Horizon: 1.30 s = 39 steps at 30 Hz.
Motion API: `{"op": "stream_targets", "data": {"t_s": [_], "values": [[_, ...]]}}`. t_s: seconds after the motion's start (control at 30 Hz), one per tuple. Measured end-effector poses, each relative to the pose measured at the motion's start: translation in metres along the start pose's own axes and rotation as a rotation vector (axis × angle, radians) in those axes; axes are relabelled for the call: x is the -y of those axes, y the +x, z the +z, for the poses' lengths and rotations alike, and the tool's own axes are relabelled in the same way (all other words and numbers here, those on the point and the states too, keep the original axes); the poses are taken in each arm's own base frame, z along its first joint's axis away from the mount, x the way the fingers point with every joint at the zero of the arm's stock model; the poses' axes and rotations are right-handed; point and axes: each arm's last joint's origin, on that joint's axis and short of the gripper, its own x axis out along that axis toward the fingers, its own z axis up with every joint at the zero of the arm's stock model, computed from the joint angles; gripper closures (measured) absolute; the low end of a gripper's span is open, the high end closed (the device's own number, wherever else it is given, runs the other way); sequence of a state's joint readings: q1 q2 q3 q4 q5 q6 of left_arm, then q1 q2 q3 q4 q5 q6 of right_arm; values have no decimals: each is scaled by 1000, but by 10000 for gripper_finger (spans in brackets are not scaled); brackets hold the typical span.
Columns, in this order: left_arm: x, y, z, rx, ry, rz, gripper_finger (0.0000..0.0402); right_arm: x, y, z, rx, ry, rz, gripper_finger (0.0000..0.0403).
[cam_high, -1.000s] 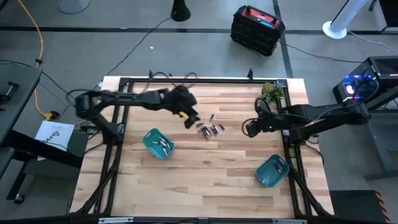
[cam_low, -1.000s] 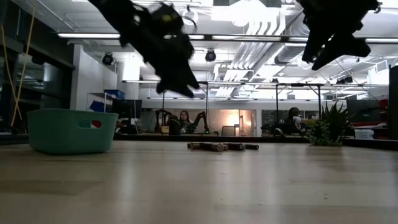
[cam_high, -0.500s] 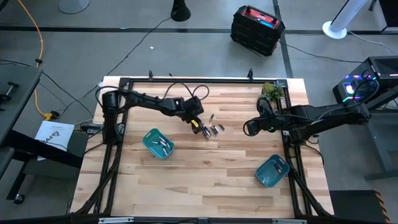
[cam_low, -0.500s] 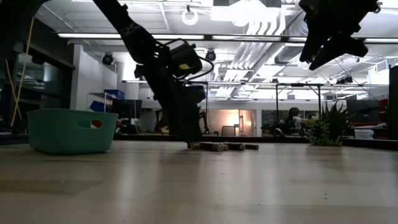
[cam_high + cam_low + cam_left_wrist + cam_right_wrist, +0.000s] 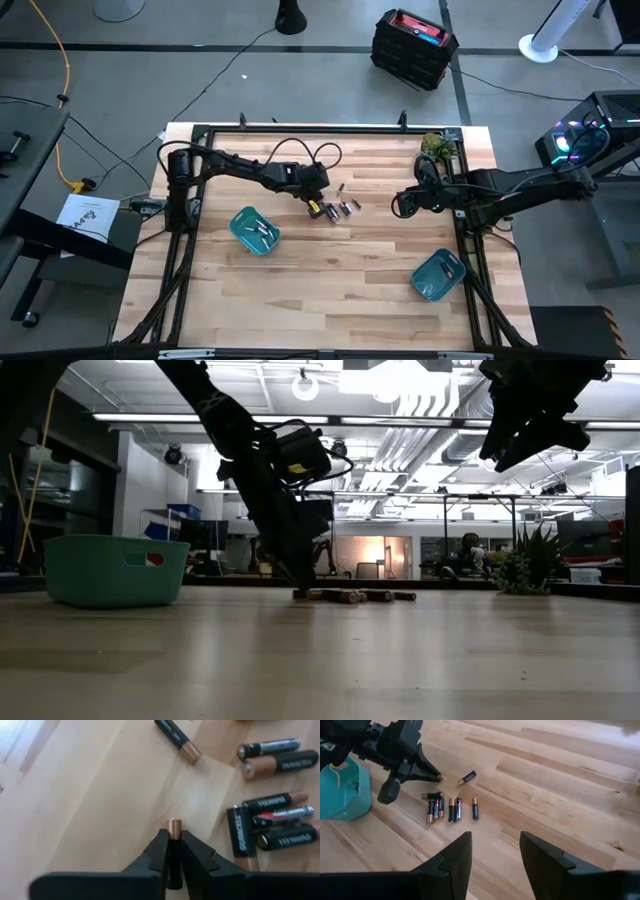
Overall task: Sort batteries
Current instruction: Put the black battery into the blue bin
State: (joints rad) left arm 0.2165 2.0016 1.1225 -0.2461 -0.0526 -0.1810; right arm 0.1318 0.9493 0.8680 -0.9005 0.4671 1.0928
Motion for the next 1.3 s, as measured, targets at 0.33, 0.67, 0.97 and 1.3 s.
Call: {"op": "stream_targets", "data": {"t_s": [0.33,0.67,0.97,1.3], "values": [[4,-100,24,243,246,-127,392,0,-3,2,34,19,11,242],[46,-122,43,547,243,-332,392,9,-23,9,22,159,157,242],[69,-119,29,467,290,-364,392,-13,-7,-42,-692,92,113,319],[30,-191,38,683,264,-184,392,-39,10,-126,-992,-130,-199,401]]}}
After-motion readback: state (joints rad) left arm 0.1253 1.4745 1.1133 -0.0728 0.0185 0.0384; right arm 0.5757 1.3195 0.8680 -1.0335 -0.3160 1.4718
